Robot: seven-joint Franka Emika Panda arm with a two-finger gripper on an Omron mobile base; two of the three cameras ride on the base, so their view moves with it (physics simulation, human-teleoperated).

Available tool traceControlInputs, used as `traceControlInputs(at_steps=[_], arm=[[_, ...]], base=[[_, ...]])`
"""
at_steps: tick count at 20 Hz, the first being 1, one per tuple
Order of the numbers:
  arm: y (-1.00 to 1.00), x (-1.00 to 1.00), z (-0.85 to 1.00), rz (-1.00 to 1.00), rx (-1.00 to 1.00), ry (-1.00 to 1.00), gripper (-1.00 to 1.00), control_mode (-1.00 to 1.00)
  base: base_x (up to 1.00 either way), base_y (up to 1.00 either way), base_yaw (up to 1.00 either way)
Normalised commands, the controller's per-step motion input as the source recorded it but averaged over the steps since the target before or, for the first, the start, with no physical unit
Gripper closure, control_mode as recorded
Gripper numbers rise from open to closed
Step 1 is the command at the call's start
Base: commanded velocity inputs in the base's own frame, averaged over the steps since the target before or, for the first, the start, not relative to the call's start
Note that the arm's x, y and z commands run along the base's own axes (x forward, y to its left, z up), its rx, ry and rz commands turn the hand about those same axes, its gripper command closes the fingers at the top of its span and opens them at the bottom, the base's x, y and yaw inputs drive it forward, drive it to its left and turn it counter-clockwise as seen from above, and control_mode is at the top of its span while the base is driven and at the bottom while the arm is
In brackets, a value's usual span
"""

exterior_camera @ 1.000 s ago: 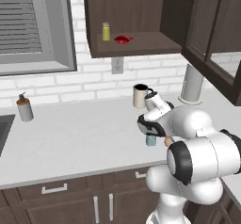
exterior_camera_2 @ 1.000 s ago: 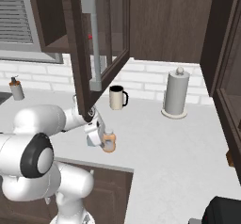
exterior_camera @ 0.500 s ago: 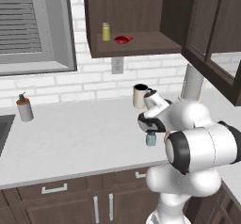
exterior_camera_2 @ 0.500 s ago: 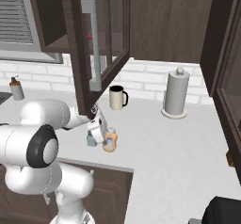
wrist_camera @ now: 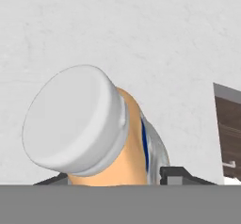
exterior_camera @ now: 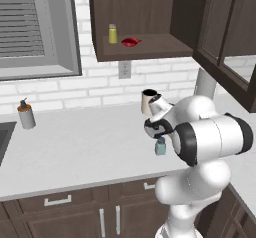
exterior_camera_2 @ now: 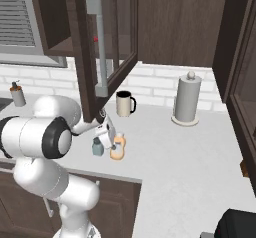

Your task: Put the shaker and condiment bottle from the counter next to their counterparts in the cabinet.

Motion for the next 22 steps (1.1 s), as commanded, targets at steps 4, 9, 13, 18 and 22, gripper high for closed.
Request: traceControlInputs(at_steps=[4,9,13,18,22], arm=[[-0.1,0.0,0.14,0.0,0.01,0.0,1.0,-1.0],[0.0,0.04,0.31,0.02,0.0,0.0,1.0,-1.0],[0.24,0.0,0.45,0.11,-0.03,-0.01,1.0,-1.0],[0.46,-0.22,0.22,0.12,-0.12,-0.07,1.0,-1.0],[0.21,-0.39,0.15,0.13,-0.1,-0.22,1.0,-1.0]], base=[[0.0,0.0,0.0],[0.0,0.0,0.0],[0.0,0.0,0.0],[0.0,0.0,0.0],[0.0,0.0,0.0]])
